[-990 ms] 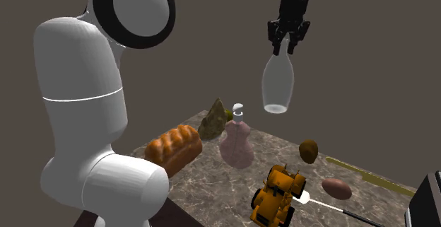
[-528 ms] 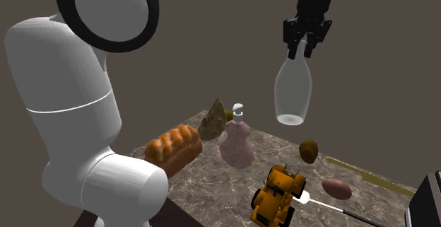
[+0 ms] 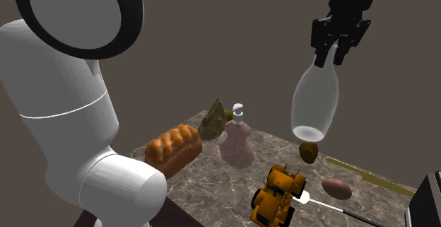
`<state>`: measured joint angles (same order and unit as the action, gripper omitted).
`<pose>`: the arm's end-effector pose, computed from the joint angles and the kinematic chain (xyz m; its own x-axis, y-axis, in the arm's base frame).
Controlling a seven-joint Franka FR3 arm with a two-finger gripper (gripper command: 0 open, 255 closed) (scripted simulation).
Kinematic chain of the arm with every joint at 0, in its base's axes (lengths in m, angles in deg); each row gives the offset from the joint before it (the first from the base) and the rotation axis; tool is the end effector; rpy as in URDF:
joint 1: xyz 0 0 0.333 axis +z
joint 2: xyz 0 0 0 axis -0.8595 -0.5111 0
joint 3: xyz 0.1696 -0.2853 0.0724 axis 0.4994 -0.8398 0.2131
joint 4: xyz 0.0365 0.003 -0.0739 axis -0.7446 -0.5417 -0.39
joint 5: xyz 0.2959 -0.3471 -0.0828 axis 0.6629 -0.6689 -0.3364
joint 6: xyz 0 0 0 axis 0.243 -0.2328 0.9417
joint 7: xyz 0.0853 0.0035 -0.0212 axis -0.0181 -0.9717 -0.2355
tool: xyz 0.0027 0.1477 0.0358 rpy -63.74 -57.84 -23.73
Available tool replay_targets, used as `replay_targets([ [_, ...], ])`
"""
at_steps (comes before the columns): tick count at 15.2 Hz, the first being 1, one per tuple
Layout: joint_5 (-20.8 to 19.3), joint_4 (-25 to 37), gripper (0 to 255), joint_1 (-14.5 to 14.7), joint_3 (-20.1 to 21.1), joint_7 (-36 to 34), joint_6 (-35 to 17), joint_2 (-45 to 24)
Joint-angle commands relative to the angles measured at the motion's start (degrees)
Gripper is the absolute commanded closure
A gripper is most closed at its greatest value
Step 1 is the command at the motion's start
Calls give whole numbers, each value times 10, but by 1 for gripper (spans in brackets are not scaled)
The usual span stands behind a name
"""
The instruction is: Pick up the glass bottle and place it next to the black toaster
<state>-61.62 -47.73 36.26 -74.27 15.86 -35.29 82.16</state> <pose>0.1540 -0.5665 0.6868 0.9458 0.3022 0.1186 0.3046 -0.9525 -0.0018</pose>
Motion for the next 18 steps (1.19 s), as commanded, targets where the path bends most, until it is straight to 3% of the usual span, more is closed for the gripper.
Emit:
replay_targets([
  [1, 3, 10, 255, -13, -19, 32, 10, -4],
  [7, 37, 55, 255, -63, -88, 142, 42, -48],
  [10, 78, 91, 255, -110, -123, 212, 64, -96],
  [13, 133, 140, 255, -185, -145, 285, 95, -156],
  [18, 230, 259, 255, -367, -130, 385, 161, -259],
])
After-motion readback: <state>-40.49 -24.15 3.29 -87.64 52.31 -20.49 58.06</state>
